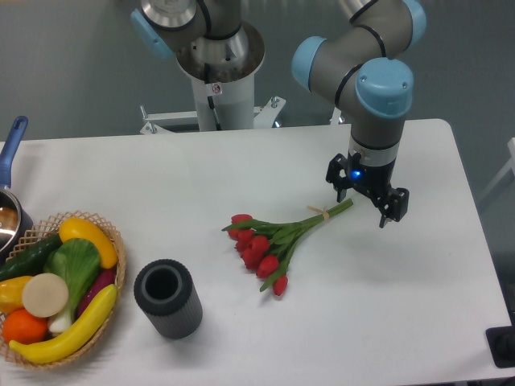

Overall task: Pick up the flowers from the table
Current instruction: 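Move the open gripper down over the tied stems of the red tulips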

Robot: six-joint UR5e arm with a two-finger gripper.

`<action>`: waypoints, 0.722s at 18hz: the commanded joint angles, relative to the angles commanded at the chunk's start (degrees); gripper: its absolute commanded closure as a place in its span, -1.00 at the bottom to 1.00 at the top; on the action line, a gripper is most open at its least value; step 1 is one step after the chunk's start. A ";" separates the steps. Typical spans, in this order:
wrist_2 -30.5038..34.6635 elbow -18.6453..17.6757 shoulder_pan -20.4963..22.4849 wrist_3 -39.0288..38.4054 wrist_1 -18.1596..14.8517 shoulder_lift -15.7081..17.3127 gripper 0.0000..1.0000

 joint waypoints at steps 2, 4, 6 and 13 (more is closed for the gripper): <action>0.00 -0.44 -0.17 0.00 0.09 0.00 -1.00; -0.35 -1.93 -0.35 0.00 0.70 0.00 -1.00; -2.10 -3.25 -0.26 0.00 0.79 0.17 -1.00; -3.69 -8.09 -1.40 -0.79 4.57 0.88 -1.00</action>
